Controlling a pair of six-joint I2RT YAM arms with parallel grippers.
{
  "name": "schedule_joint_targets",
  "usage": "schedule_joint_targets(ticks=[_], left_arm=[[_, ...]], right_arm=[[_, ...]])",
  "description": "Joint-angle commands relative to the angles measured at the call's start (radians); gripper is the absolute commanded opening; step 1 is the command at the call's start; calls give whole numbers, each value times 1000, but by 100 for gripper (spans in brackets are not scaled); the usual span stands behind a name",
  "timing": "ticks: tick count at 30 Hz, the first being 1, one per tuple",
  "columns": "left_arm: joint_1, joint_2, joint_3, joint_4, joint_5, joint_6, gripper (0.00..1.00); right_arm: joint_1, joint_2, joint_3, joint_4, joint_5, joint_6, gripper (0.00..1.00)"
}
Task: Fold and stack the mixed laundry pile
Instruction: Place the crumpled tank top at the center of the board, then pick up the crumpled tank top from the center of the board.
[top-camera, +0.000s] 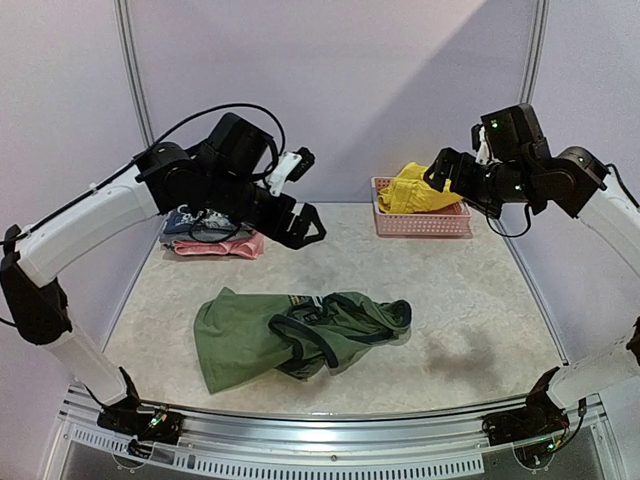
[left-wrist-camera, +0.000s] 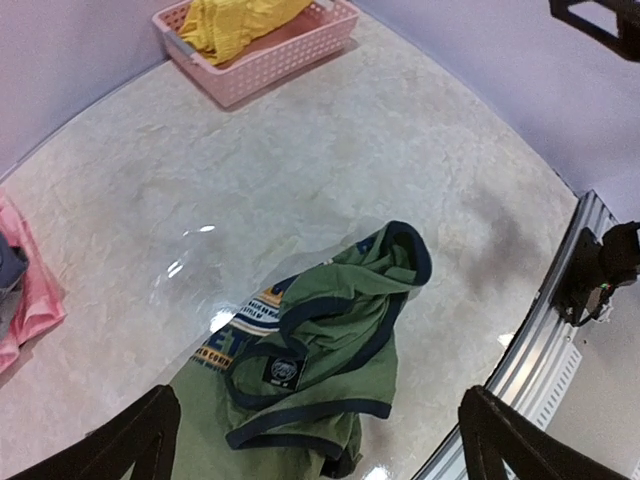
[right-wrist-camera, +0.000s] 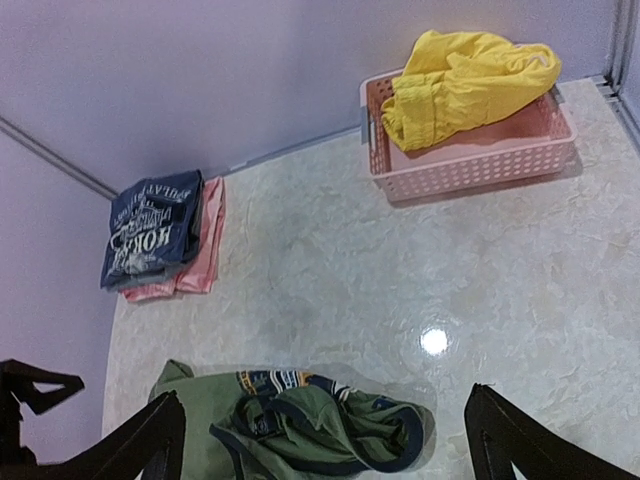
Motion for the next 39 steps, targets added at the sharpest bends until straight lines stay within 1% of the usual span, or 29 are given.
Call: schedule_joint_targets(ticks=[1, 4, 6, 9, 12, 17, 20, 26, 29, 34, 39], left_arm=[[85, -104, -101, -167, -90, -80, 97], [159, -216, -288, -180, -89, -123, 93], [195, -293, -401, -194, -89, -149, 92], [234, -389, -554, -225, -92, -200, 89], [272, -452, -679, -246, -85, -264, 86], [347, -518, -826, -225, -43, -327, 81], [364, -504, -835, -228, 3, -328, 76], [374, -443, -888, -219, 95, -350, 73], [374, -437, -904, -200, 103, -370, 73], [374, -397, -936, -149, 125, -395, 73], [374, -361, -952, -98, 124, -406, 73]], right_arm=[[1, 57, -30, 17, -167, -107, 97], [32, 125, -41, 43, -261, -154, 95], [82, 173, -35, 59, -312, -196, 95], [181, 266, 13, 37, -327, -285, 94], [255, 397, 92, -15, -332, -349, 92], [335, 578, 231, -64, -355, -393, 87], [373, 660, 285, -67, -375, -415, 84], [414, 785, 349, -112, -375, -445, 80], [414, 829, 366, -120, -351, -444, 78], [416, 896, 451, -167, -291, -437, 73], [416, 984, 550, -179, -289, -441, 73]])
